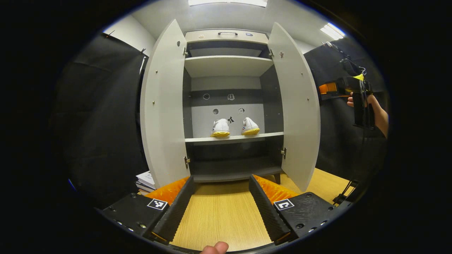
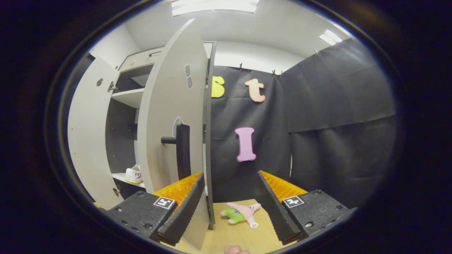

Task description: Grab one shoe with the right hand and put it into the shoe cabinet, grab the other shoe with the left hand and put it into the shoe cabinet; then close the right door with the right hand and the left door with the left hand.

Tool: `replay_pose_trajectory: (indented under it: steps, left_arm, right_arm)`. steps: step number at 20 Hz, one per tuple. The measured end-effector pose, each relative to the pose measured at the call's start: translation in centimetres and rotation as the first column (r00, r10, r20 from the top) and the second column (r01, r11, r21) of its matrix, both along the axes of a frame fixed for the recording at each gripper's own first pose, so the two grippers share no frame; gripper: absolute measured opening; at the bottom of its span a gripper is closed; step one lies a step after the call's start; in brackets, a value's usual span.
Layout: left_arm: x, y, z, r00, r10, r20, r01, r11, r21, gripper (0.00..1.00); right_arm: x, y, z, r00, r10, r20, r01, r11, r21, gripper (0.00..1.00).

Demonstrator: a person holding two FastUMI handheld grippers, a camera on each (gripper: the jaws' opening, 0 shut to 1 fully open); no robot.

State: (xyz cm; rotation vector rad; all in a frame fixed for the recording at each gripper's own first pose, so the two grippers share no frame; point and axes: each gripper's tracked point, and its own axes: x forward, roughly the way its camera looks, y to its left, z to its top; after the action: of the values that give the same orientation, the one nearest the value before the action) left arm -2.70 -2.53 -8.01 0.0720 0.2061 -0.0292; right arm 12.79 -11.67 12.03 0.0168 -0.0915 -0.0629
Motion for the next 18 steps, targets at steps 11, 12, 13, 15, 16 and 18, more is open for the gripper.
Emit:
replay_pose_trajectory:
  steps: [11,12,13,15,16,18]
  left_arm:
    - [-0.5,1.5,-0.1,0.999,0.036,-0.004,-0.036,0.999,0.010,0.93]
    - [-0.6,1.7,-0.1,0.999,0.043,-0.004,-0.043,0.999,0.011,0.93]
    - [-0.7,2.0,-0.1,0.999,0.048,-0.003,-0.048,0.999,0.011,0.93]
    - [-0.9,2.5,-0.2,0.998,0.059,-0.007,-0.059,0.998,0.012,0.93]
    - [-1.0,2.8,-0.2,0.998,0.066,-0.008,-0.066,0.998,0.013,0.93]
    - [-1.2,3.4,-0.1,0.997,0.079,-0.004,-0.079,0.997,0.015,0.93]
  right_arm:
    - [1.3,6.3,-0.3,0.995,0.104,-0.009,-0.104,0.994,0.043,0.96]
    - [1.6,7.1,-0.2,0.993,0.115,-0.008,-0.114,0.993,0.039,0.96]
    - [2.0,7.9,-0.2,0.992,0.124,-0.006,-0.124,0.992,0.037,0.96]
    - [2.8,9.7,-0.2,0.988,0.155,-0.004,-0.155,0.987,0.037,0.96]
    - [3.4,10.5,-0.1,0.986,0.168,-0.006,-0.168,0.985,0.036,0.96]
    - [4.4,11.9,0.2,0.982,0.187,-0.005,-0.186,0.982,0.036,0.96]
